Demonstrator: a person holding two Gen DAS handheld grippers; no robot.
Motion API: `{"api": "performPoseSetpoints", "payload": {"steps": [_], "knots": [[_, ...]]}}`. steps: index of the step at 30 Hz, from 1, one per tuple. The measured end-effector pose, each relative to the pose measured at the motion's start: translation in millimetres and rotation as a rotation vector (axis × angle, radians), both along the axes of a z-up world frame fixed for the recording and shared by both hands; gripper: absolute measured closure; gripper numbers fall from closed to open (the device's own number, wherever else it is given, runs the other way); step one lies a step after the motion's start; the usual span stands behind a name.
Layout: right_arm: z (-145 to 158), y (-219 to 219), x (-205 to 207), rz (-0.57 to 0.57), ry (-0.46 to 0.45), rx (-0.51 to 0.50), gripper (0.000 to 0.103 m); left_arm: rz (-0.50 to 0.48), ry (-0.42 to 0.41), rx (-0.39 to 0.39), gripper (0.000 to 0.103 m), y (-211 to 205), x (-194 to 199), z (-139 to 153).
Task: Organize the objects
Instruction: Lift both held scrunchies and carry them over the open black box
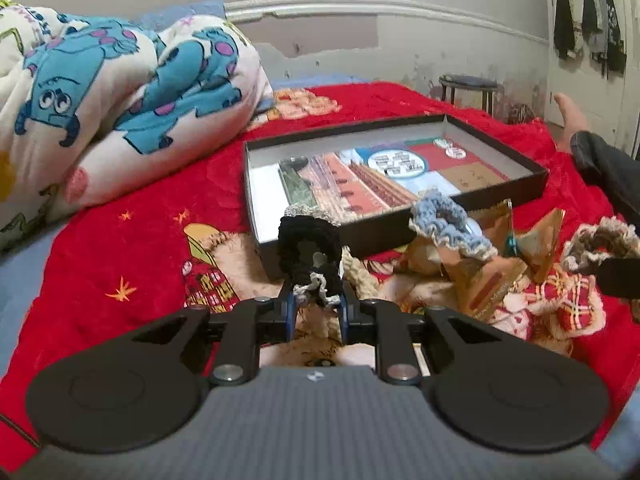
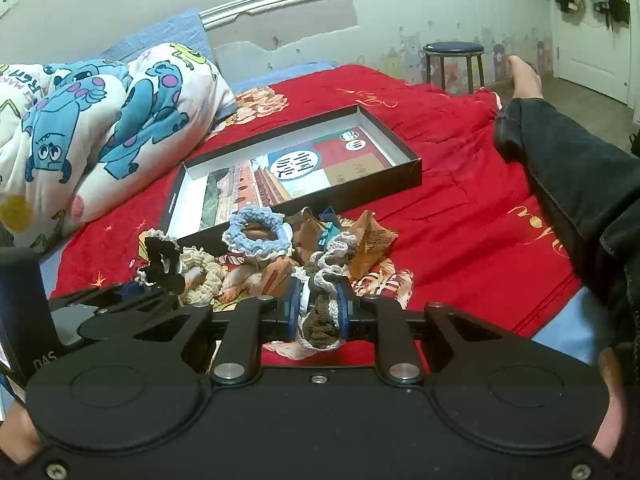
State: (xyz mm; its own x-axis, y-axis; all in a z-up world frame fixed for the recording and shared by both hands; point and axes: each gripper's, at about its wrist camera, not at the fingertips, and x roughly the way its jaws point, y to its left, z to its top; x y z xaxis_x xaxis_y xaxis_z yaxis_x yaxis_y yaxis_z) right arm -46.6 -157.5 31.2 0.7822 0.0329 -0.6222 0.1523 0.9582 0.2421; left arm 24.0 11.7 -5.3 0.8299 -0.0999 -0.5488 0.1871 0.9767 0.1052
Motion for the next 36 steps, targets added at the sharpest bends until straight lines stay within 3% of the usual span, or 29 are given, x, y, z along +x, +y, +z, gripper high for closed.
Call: {"api": "performPoseSetpoints", "payload": {"steps": [7,12,17,23,36], "knots": [[1,-1,1,0.01,-0.009,0.015,0.084,-0.022,-0.106,-0.062,0.078,5,-12,14],[5,1,2,0.024,-0.03,0.026,0.084,-0.056,-0.122,-0.136,0.073,9,-14,22],[5,0,2,0.026,-0.03,0.037,0.084,-0.109,-0.099,-0.118,0.072,-2,-14,18],[4,-2,3,0.027,-0.031,0.044,0.084,-0.12,-0.05,-0.115,0.083,-6,-10,10],[20,3,14,0.068,-0.071,0.087,0.084,-0.05,-0.12,-0.144,0.083,3,-11,22]]}}
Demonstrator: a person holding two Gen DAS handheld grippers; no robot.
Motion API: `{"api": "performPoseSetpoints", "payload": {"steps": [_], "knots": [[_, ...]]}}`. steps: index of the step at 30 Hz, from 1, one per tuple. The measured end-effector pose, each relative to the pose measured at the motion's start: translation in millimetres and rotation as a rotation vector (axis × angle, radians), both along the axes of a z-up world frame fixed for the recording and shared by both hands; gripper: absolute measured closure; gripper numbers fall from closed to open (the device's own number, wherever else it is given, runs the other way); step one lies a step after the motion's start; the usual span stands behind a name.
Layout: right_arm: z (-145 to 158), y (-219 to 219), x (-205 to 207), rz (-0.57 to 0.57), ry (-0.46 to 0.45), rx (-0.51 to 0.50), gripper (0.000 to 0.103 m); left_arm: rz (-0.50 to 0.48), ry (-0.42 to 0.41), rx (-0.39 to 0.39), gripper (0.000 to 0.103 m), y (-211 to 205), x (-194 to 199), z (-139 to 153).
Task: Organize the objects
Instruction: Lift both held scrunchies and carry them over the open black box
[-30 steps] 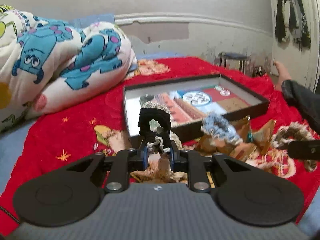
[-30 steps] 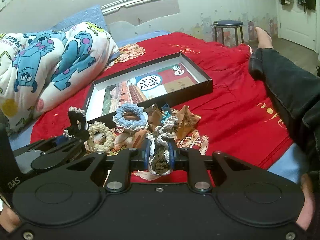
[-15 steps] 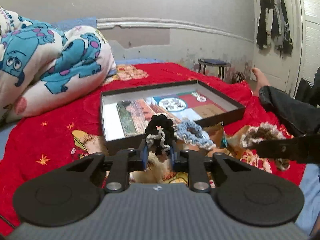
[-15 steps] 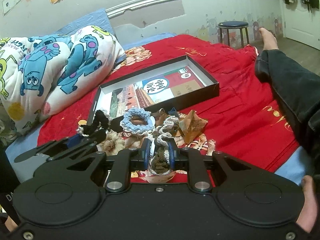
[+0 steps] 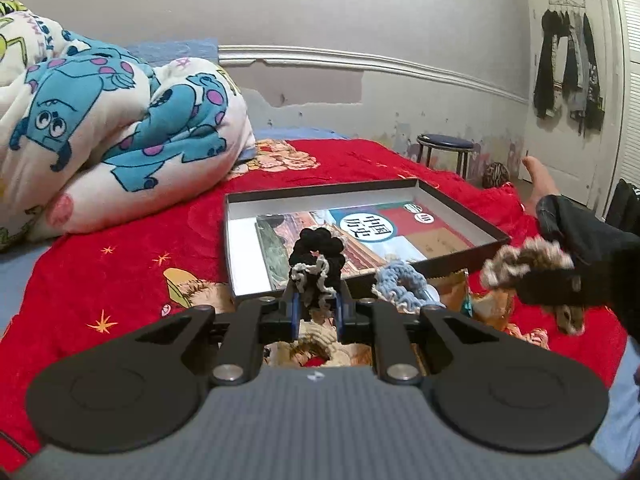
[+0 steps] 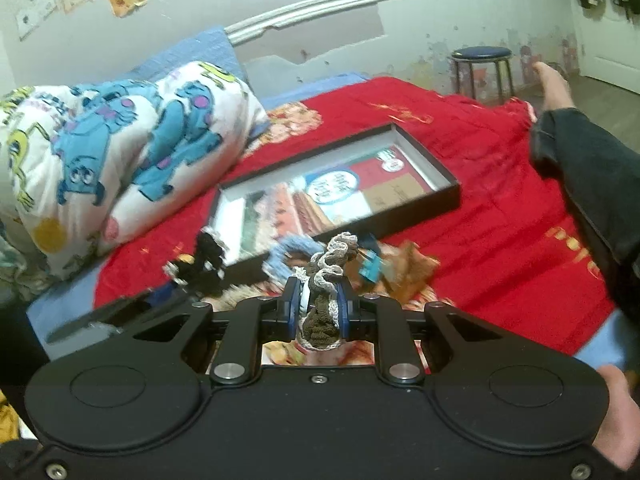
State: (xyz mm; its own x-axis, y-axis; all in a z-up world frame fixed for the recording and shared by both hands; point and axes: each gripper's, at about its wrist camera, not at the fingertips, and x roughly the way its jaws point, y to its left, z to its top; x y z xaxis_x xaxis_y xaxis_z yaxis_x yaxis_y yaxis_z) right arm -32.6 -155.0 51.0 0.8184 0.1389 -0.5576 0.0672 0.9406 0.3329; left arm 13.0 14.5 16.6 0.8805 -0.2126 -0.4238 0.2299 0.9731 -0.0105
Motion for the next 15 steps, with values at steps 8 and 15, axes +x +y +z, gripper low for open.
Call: {"api": "performPoseSetpoints", "payload": {"steps": [8,15], "knots": [[43,3,30,0.102,-0.079,0.076,0.084,0.052,-0.012,-0.097,0.083,14,10,17],[81,14,73,0.129,-0.127,0.132,0.084,0.13,-0.036,-0.112,0.082,23,42,49]]}}
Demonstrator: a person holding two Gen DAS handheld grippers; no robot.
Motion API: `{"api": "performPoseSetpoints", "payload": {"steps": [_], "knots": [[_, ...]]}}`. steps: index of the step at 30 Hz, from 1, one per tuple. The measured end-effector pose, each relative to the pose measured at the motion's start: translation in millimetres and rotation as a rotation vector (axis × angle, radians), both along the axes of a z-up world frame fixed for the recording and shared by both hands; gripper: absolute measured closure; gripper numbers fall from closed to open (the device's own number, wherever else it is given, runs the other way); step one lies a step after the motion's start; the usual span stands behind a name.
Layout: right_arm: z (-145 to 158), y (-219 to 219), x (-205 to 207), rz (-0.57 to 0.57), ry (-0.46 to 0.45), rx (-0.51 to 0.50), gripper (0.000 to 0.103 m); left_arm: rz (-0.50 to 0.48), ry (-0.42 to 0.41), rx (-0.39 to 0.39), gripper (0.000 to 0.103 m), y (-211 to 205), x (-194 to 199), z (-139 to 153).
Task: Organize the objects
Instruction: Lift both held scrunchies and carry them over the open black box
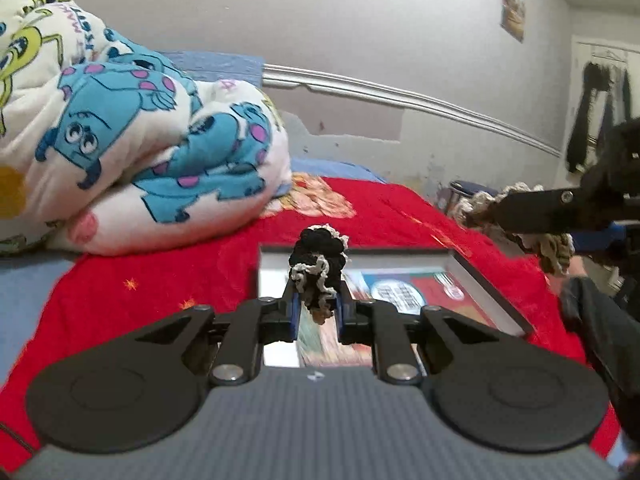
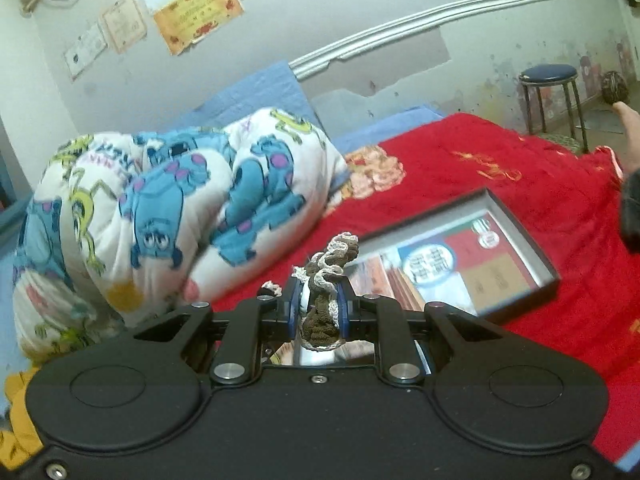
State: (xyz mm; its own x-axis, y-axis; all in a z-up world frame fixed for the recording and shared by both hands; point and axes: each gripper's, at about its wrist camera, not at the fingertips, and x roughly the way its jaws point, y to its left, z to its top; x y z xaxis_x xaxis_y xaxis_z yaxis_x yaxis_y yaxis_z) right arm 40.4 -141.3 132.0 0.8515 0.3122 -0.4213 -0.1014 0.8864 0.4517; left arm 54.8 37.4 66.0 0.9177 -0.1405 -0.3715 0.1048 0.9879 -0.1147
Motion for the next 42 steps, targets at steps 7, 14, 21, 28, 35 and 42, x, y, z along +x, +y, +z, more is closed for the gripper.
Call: {"api": "performPoseSetpoints", "payload": {"steps": [7,14,21,28,35,42], "knots": [[9,7,55,-0.004,0.019,0.0,0.084,0.045,0.037,0.035,0.081,4,48,22],[-15,10,104,0.016,0.1,0.022,0.084,0.009,0.193,0.072,0.081,3,91,-3],[-60,17,137,0.014,0.198,-0.007,0.084,-0.055,0.295,0.071,0.08,4,101,-42],[-106,26,148,0.011,0.299,0.004,0.084,-0.097,0.371,0.031,0.08,11,96,-65],[-126,18,141,-0.09,0.331,0.074,0.084,-0.129,0.352,0.03,0.079,4,91,-70],[-134,10,132,-0.181,0.326,0.134,0.084,-0.111,0.318,0.022,0.079,5,91,-70]]}}
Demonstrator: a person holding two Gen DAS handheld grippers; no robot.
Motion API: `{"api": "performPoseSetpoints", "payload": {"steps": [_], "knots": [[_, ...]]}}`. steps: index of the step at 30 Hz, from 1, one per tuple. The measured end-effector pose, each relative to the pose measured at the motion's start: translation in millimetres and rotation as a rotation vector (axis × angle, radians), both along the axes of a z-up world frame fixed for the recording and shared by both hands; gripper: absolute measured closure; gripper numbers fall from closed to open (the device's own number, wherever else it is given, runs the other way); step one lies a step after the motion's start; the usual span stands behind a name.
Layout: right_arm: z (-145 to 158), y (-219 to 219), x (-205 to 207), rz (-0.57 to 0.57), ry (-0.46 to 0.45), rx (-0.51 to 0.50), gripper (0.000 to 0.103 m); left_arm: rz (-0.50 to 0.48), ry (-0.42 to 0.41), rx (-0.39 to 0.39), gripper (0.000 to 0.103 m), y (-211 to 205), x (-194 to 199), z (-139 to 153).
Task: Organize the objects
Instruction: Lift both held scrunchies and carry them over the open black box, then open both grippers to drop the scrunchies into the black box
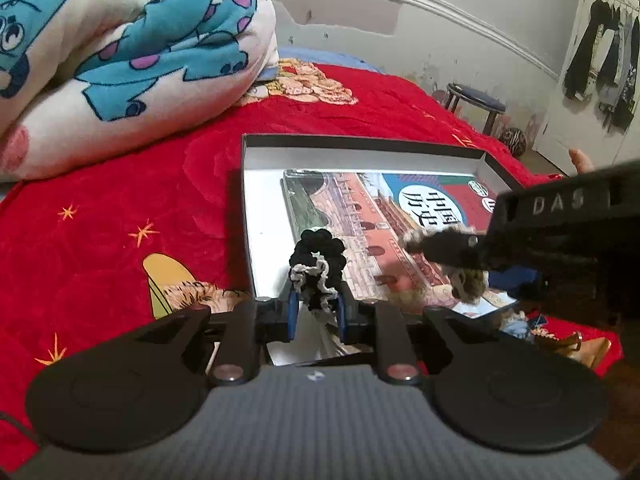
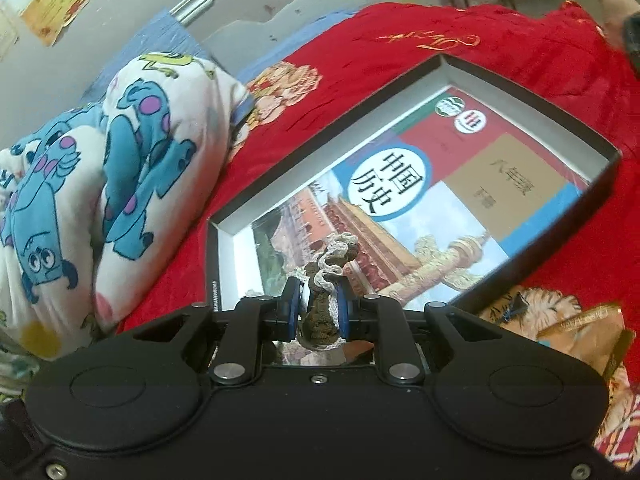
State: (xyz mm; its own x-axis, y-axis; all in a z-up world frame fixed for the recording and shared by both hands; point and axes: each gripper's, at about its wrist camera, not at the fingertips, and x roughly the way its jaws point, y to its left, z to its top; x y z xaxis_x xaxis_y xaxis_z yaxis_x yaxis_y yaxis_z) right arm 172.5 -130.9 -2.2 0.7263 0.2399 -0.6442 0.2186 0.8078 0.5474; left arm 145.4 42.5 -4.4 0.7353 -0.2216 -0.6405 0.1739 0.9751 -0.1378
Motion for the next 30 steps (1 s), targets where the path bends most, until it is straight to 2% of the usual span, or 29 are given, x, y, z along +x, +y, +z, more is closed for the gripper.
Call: {"api": "performPoseSetpoints", "payload": {"steps": [30], "knots": [[-5.2,5.3,0.3,0.018,0.011,0.008,0.084,-0.005,-0.016,-0.003,0.078,-0.4,-1.3,-4.3]]}}
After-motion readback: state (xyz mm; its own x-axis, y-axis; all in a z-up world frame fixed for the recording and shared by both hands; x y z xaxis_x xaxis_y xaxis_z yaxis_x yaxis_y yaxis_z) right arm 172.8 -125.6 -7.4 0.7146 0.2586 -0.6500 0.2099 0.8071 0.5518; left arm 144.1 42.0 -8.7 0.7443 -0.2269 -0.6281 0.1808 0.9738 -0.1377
